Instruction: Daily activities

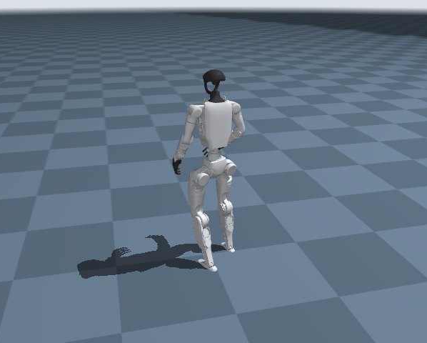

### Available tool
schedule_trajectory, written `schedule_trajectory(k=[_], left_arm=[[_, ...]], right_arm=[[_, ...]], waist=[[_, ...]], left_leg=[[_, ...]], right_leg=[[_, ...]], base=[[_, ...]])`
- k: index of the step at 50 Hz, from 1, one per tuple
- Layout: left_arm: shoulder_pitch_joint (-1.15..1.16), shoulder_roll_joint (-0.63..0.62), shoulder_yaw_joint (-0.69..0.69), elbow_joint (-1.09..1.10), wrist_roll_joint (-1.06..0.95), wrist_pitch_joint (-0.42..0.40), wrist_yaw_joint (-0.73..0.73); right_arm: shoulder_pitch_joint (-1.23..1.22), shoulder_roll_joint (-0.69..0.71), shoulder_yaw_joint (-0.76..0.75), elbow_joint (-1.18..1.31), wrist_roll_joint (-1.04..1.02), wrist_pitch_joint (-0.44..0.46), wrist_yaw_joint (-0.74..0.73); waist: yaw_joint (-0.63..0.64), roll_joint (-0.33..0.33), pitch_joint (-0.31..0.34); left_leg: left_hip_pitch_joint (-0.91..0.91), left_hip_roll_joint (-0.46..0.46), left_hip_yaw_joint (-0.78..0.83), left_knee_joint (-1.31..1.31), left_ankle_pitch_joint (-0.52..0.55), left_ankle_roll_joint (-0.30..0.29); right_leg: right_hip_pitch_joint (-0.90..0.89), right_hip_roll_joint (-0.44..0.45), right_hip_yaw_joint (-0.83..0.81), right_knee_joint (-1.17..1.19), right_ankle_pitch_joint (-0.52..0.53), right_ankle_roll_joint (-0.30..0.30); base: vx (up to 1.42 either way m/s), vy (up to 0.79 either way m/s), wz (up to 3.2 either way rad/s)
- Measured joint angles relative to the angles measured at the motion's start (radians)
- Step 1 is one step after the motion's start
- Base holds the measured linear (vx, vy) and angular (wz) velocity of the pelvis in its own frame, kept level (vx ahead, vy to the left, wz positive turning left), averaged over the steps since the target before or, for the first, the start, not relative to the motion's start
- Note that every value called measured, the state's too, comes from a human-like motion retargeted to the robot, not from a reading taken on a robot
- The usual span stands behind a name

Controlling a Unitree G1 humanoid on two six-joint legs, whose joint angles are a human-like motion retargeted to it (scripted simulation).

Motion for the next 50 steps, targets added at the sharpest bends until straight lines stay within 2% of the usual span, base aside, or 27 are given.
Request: schedule_trajectory(k=[6, 13, 18, 22, 25, 29, 30, 32, 35, 38, 40, 43, 46, 50], left_arm=[[-0.072, 0.105, 0.037, -0.249, 0.023, -0.077, 0.073], [-0.241, 0.29, 0.081, -0.502, 0.124, -0.149, 0.286], [-0.361, 0.386, 0.059, -0.624, 0.142, -0.178, 0.391], [-0.446, 0.439, 0.02, -0.714, 0.129, -0.193, 0.431], [-0.52, 0.478, -0.028, -0.785, 0.122, -0.2, 0.442], [-0.669, 0.546, -0.149, -0.874, 0.128, -0.201, 0.437], [-0.717, 0.565, -0.19, -0.893, 0.134, -0.199, 0.434], [-0.869, 0.592, -0.293, -0.89, 0.136, -0.194, 0.426], [-1.011, 0.621, -0.434, -0.907, 0.155, -0.19, 0.398], [-1.128, 0.618, -0.515, -0.876, 0.14, -0.189, 0.391], [-1.158, 0.611, -0.507, -0.85, 0.119, -0.196, 0.403], [-1.12, 0.595, -0.402, -0.828, 0.066, -0.217, 0.449], [-1.006, 0.565, -0.245, -0.825, -0.014, -0.246, 0.507], [-0.795, 0.491, -0.025, -0.813, -0.144, -0.279, 0.568]], right_arm=[[-0.096, -0.169, -0.124, -0.24, -0.05, -0.065, -0.097], [-0.362, -0.444, -0.287, -0.497, -0.171, -0.115, -0.377], [-0.582, -0.586, -0.305, -0.567, -0.251, -0.116, -0.551], [-0.732, -0.662, -0.259, -0.593, -0.304, -0.109, -0.624], [-0.833, -0.705, -0.18, -0.618, -0.331, -0.11, -0.638], [-0.98, -0.756, 0.014, -0.65, -0.346, -0.123, -0.582], [-1.022, -0.767, 0.077, -0.655, -0.346, -0.128, -0.556], [-1.258, -0.767, 0.339, -0.597, -0.312, -0.138, -0.483], [-1.385, -0.753, 0.558, -0.59, -0.299, -0.149, -0.378], [-1.536, -0.723, 0.737, -0.542, -0.258, -0.151, -0.317], [-1.614, -0.714, 0.798, -0.505, -0.231, -0.155, -0.321], [-1.673, -0.736, 0.77, -0.458, -0.207, -0.163, -0.402], [-1.681, -0.767, 0.653, -0.418, -0.194, -0.166, -0.535], [-1.657, -0.783, 0.423, -0.333, -0.182, -0.148, -0.759]], waist=[[0.006, 0.01, -0.029], [0.009, 0.028, -0.071], [0.016, 0.041, -0.094], [0.025, 0.045, -0.108], [0.029, 0.046, -0.118], [0.034, 0.039, -0.135], [0.035, 0.036, -0.14], [0.033, 0.033, -0.145], [0.028, 0.033, -0.157], [0.026, 0.04, -0.157], [0.026, 0.047, -0.153], [0.029, 0.059, -0.143], [0.036, 0.07, -0.133], [0.047, 0.085, -0.121]], left_leg=[[-0.012, 0.01, 0.02, 0.011, 0.006, -0.004], [-0.014, 0.025, 0.038, 0.04, 0.009, -0.002], [-0.006, 0.038, 0.054, 0.048, 0.008, -0.007], [0.006, 0.044, 0.065, 0.049, 0.008, -0.011], [0.014, 0.046, 0.073, 0.05, 0.009, -0.015], [0.024, 0.048, 0.082, 0.05, 0.011, -0.024], [0.027, 0.048, 0.085, 0.049, 0.012, -0.027], [0.048, 0.032, 0.092, -0.008, 0.043, -0.031], [0.059, 0.041, 0.096, 0.014, 0.036, -0.044], [0.07, 0.044, 0.1, 0.011, 0.038, -0.055], [0.077, 0.044, 0.104, 0.004, 0.041, -0.057], [0.084, 0.043, 0.111, -0.003, 0.043, -0.055], [0.09, 0.043, 0.118, -0.008, 0.039, -0.048], [0.101, 0.046, 0.126, -0.012, 0.029, -0.035]], right_leg=[[-0.007, 0.005, 0.006, -0.005, -0.001, 0.0], [0.002, 0.018, 0.018, -0.008, -0.003, -0.005], [0.016, 0.028, 0.02, -0.017, -0.003, 0.0], [0.03, 0.031, 0.022, -0.024, -0.005, 0.009], [0.039, 0.031, 0.023, -0.027, -0.006, 0.016], [0.049, 0.031, 0.026, -0.028, -0.009, 0.023], [0.052, 0.031, 0.026, -0.029, -0.009, 0.024], [0.061, 0.02, 0.029, -0.059, 0.004, 0.028], [0.076, 0.024, 0.027, -0.046, -0.003, 0.028], [0.086, 0.026, 0.026, -0.047, -0.003, 0.028], [0.09, 0.027, 0.027, -0.05, -0.003, 0.03], [0.092, 0.027, 0.033, -0.053, -0.004, 0.032], [0.091, 0.029, 0.04, -0.053, -0.005, 0.033], [0.091, 0.034, 0.051, -0.046, -0.009, 0.031]], base=[[0.0, 0.0, 0.0], [0.05, -0.03, -0.06], [0.01, -0.01, -0.01], [0.0, 0.0, 0.0], [0.0, 0.0, 0.0], [0.0, 0.0, 0.0], [0.0, 0.0, 0.0], [0.0, 0.0, 0.0], [0.0, 0.0, 0.0], [0.0, 0.0, 0.0], [0.0, 0.0, 0.0], [0.0, 0.0, 0.0], [0.02, 0.02, -0.12], [0.0, 0.0, 0.0]])
